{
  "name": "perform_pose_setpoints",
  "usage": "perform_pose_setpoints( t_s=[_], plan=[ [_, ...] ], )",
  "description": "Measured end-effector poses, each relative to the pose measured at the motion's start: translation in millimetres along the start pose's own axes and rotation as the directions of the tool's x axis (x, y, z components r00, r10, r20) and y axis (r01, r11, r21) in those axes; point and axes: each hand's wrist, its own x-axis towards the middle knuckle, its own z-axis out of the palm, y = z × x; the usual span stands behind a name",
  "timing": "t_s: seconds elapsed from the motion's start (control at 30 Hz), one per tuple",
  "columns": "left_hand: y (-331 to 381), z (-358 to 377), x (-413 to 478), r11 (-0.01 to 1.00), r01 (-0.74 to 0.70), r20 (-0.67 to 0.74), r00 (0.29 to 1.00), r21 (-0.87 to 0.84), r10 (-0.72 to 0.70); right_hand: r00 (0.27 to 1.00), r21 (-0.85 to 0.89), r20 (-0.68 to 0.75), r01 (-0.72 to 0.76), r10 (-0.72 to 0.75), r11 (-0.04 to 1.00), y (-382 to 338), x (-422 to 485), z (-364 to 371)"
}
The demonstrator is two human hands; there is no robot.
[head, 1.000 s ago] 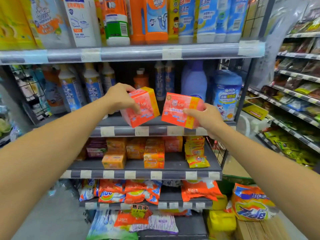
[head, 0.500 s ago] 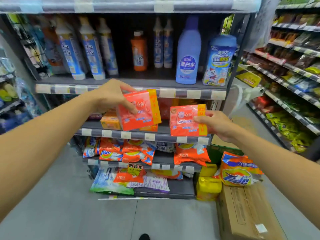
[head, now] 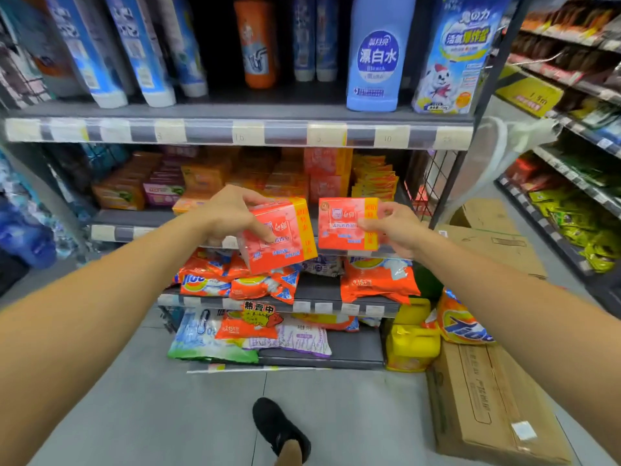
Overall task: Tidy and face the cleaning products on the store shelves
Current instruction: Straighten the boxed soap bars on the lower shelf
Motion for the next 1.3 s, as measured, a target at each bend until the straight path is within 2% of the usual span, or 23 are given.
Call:
perform_pose_setpoints(
  t_s=[0.1,0.3,0.43,0.57,0.67,0.77,0.83,1.03,1.17,1.2,1.3],
  plan=[
    [-1.8,-0.8,30.1,1.000,-0.020,-0.008,1.000,-0.002,0.020,0.998,-0.032,-0.059,0.015,-0.017,0.999,5.1,48.7,11.1],
    [-4.6,-1.4,71.1,1.000,-0.019,0.012,1.000,-0.009,0.019,0.969,-0.155,-0.244,-0.070,0.031,0.985,20.3,127.4,32.7],
    [-11.1,-1.1,91.7,1.000,-0.019,0.036,0.999,-0.003,0.019,0.943,-0.167,-0.327,-0.121,0.061,0.979,41.6,155.4,40.5],
    [-12.0,-3.0,106.8,0.999,-0.031,0.047,0.998,-0.012,0.031,0.926,-0.263,-0.379,-0.110,0.003,0.959,50.9,168.4,47.3],
    [-8.3,-1.3,115.8,0.999,-0.049,0.060,0.997,-0.020,0.050,0.922,-0.389,-0.386,-0.129,-0.034,0.912,52.4,174.3,52.2],
    [-3.7,3.9,121.7,0.998,-0.060,0.060,0.996,-0.034,0.062,0.940,-0.640,-0.333,-0.168,-0.074,0.750,49.6,174.9,55.0],
    [0.6,6.8,125.2,0.997,-0.067,0.067,0.995,-0.037,0.069,0.942,-0.741,-0.309,-0.151,-0.132,0.655,47.0,175.7,54.9],
    [10.7,13.5,136.0,0.995,-0.096,0.092,0.991,-0.043,0.099,0.921,-0.770,-0.256,-0.011,-0.293,0.638,52.2,180.2,49.0],
    [12.1,20.1,145.3,0.993,-0.094,0.098,0.990,-0.067,0.100,0.889,-0.861,-0.204,0.037,-0.411,0.507,51.5,181.1,50.2],
    [12.1,21.9,147.3,0.993,-0.096,0.102,0.989,-0.069,0.103,0.887,-0.869,-0.192,0.045,-0.420,0.493,52.5,183.5,49.6],
    [11.3,27.1,153.4,0.993,-0.102,0.113,0.988,-0.059,0.108,0.899,-0.754,-0.266,0.031,-0.347,0.656,50.7,188.8,50.3]
  ],
)
